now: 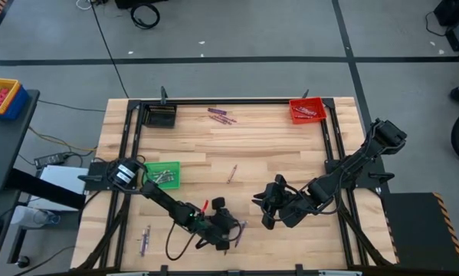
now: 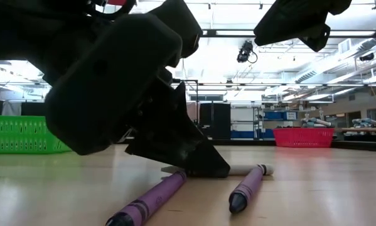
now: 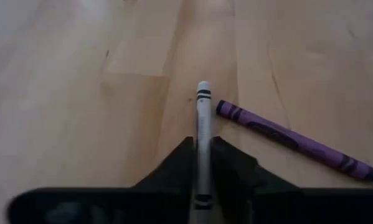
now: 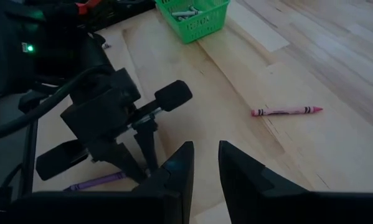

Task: Sort crayons
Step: Put the white crayon into the green bin

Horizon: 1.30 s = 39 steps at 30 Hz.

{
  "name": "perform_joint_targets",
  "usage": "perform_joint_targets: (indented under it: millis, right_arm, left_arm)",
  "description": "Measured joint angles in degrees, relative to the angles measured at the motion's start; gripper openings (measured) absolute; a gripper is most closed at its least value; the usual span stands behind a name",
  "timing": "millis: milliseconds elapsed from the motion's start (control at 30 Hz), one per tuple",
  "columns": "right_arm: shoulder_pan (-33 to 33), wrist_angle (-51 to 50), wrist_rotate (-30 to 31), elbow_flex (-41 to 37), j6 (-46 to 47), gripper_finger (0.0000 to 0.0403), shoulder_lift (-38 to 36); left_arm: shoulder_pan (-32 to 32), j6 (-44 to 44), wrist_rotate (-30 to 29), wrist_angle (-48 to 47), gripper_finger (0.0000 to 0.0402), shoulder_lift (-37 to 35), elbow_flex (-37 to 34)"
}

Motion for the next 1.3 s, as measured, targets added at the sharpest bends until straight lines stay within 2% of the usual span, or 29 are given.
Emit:
perform_joint_targets:
  millis: [100,200,300,533,767,933,1000,1100,1200,1300]
  right_arm:
    - [0.00,0.02,-0.01,0.00,0.00,0.0079,0.00]
    - [0.02,0.02,-0.39,0.00,0.02,0.0079,0.00]
    - [0.02,0.02,-1.48,0.00,0.00,0.0079,0.00]
    - [0.04,-0.03,-1.97,0.00,-0.28,0.0079,0.00]
    - [0.04,0.06,-1.96,0.00,-0.32,0.0079,0.00]
    - [0.04,0.43,-1.53,0.00,-0.35,0.0079,0.00]
    - [0.02,0.50,-1.47,0.00,-0.39,0.0079,0.00]
    - [0.02,0.49,-1.45,0.00,-0.42,0.0079,0.00]
    - [0.02,0.48,-1.14,0.00,-0.42,0.0079,0.00]
    - [0.02,0.48,-0.90,0.00,-0.42,0.0079,0.00]
  left_arm:
    - [0.00,0.90,-0.19,-0.35,0.0028,0.00,-0.04]
    - [0.05,1.92,-0.49,-3.26,0.0026,-1.20,-0.09]
    - [0.27,2.32,-0.79,-11.35,0.0027,-4.89,-0.45]
    - [0.34,2.01,-3.24,-39.06,0.0039,-23.17,-0.47]
    - [0.78,-12.78,-3.11,-79.73,0.0036,-38.78,-0.56]
    - [0.73,-21.11,-2.78,-97.85,0.0036,-44.20,-0.80]
    - [1.25,-21.70,-2.27,-99.22,0.0036,-45.88,-2.38]
    - [4.29,-20.73,1.99,-98.32,0.0036,-47.31,-6.73]
    - [7.67,-15.70,7.96,-91.87,0.0036,-47.84,-13.08]
    - [10.46,-9.99,10.48,-83.33,0.0036,-47.82,-19.16]
